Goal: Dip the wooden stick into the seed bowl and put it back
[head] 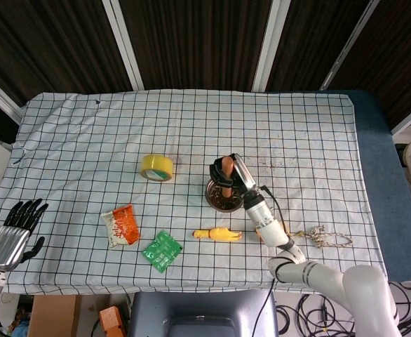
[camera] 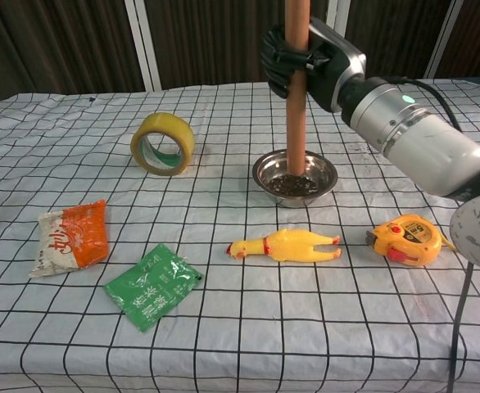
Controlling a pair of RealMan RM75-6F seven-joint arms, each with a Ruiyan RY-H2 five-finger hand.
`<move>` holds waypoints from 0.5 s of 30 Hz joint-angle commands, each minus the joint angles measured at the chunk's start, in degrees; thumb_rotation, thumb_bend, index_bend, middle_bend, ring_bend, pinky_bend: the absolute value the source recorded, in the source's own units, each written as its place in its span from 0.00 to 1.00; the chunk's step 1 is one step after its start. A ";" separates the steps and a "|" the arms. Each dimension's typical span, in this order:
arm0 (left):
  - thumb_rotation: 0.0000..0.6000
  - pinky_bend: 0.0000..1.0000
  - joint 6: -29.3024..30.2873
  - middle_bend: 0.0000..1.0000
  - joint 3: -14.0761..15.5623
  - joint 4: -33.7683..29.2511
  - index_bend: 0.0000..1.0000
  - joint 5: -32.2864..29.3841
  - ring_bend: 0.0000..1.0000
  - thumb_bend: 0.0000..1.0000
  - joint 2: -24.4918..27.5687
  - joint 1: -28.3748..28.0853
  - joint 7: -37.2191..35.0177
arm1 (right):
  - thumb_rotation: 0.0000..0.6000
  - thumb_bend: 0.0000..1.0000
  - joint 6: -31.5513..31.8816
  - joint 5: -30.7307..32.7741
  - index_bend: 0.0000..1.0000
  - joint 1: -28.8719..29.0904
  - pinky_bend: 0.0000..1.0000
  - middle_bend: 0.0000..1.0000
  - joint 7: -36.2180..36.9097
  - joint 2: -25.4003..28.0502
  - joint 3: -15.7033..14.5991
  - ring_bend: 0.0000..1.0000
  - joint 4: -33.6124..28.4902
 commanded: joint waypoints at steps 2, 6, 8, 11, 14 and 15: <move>1.00 0.05 0.07 0.00 -0.01 0.28 0.00 0.00 0.00 0.42 0.01 0.09 -0.36 | 1.00 0.70 -1.71 0.40 1.00 1.67 1.00 0.96 -1.84 -2.78 -0.32 0.99 2.90; 1.00 0.05 0.04 0.00 -0.04 0.74 0.00 -0.06 0.00 0.42 0.01 0.15 -0.80 | 1.00 0.70 -2.60 0.87 1.00 1.92 1.00 0.96 -0.88 -5.01 -0.88 0.99 6.37; 1.00 0.05 -0.08 0.00 -0.17 0.90 0.00 -0.23 0.00 0.42 0.11 0.13 -1.15 | 1.00 0.70 -3.05 1.12 1.00 1.95 1.00 0.96 0.21 -6.01 -1.10 0.99 8.17; 1.00 0.05 0.09 0.00 -0.26 1.07 0.00 -0.27 0.00 0.42 0.23 0.19 -1.30 | 1.00 0.70 -3.10 0.85 1.00 2.02 1.00 0.95 1.07 -7.16 -1.71 0.99 10.69; 1.00 0.05 0.18 0.00 -0.27 1.16 0.00 -0.24 0.00 0.42 0.26 0.23 -1.48 | 1.00 0.71 -3.50 0.70 1.00 2.06 1.00 0.96 2.06 -8.18 -2.31 0.99 12.96; 1.00 0.05 0.14 0.00 -0.31 1.21 0.00 -0.27 0.00 0.42 0.22 0.21 -1.59 | 1.00 0.71 -3.69 0.70 1.00 2.08 1.00 0.96 2.46 -8.55 -2.49 0.99 13.77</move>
